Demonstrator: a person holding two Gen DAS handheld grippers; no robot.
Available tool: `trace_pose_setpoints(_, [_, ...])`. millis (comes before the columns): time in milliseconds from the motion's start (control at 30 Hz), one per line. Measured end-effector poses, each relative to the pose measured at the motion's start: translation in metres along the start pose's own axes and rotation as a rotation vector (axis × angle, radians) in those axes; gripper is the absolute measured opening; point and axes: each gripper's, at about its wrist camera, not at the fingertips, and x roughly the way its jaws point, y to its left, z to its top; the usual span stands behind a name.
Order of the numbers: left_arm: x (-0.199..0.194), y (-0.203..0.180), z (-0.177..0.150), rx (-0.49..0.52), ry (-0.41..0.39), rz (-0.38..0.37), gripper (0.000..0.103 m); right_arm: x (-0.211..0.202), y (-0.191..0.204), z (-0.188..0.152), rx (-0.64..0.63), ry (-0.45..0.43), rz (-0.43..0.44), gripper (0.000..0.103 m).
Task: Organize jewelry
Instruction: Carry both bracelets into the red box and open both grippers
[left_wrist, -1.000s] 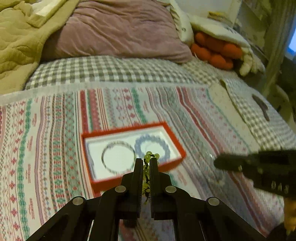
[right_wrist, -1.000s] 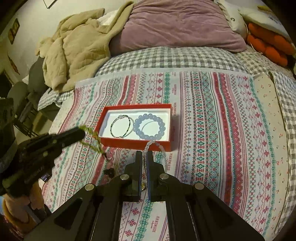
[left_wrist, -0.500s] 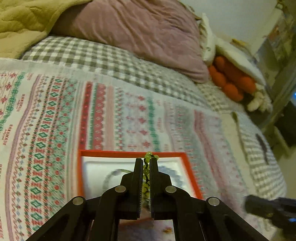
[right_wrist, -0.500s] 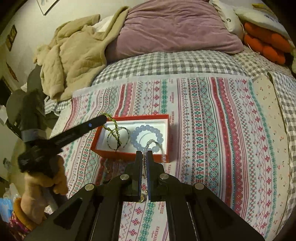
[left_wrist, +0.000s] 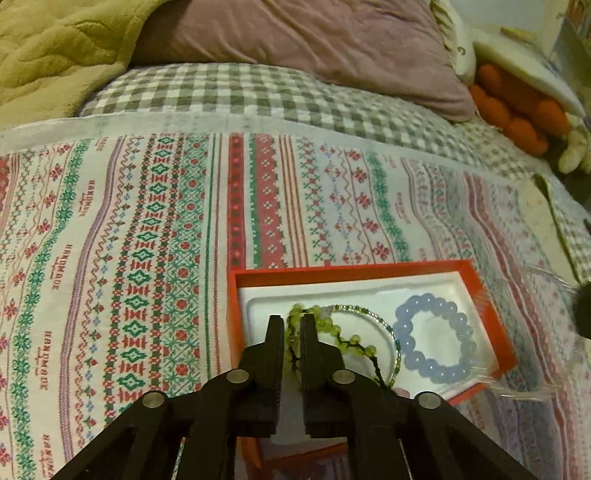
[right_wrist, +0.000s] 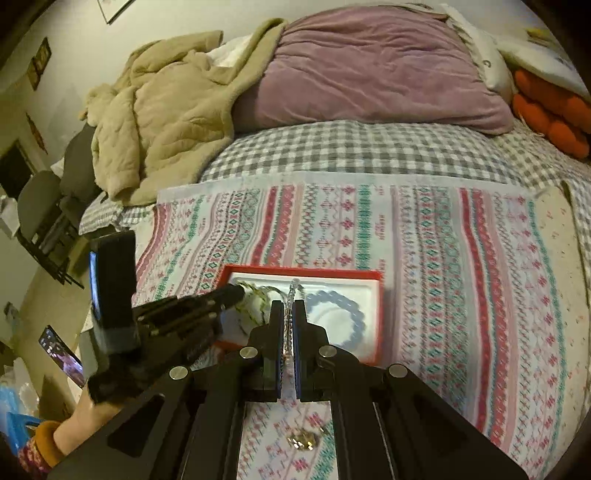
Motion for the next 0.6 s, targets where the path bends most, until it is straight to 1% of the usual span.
trace_pose_setpoints(67, [-0.005, 0.000, -0.001, 0.011, -0.008, 0.009, 0.019, 0.010, 0.006, 0.002, -0.017, 0.009, 0.009, 0.004])
trace_pose_setpoints(167, [-0.015, 0.003, -0.002, -0.001, -0.016, -0.002, 0.022, 0.023, 0.012, 0.003, -0.035, 0.020, 0.020, 0.004])
trace_pose_setpoints(233, [-0.022, 0.005, -0.002, -0.005, -0.024, -0.011, 0.026, 0.029, 0.015, 0.003, -0.042, 0.025, 0.025, 0.004])
trace_pose_setpoints(300, [-0.027, 0.004, -0.002, 0.005, -0.029, 0.012, 0.041, 0.033, 0.015, 0.004, -0.038, 0.027, 0.041, 0.004])
trace_pose_setpoints(367, [-0.031, 0.006, -0.004, 0.010, -0.032, 0.031, 0.045, 0.038, 0.012, 0.004, -0.031, 0.031, 0.044, 0.004])
trace_pose_setpoints(467, [-0.032, 0.009, -0.006, 0.007, -0.020, 0.048, 0.049, 0.046, 0.000, 0.003, -0.018, 0.047, -0.007, 0.004])
trace_pose_setpoints(600, [-0.032, 0.010, -0.009, 0.000, -0.006, 0.058, 0.059, 0.058, -0.023, -0.002, 0.014, 0.075, -0.085, 0.004])
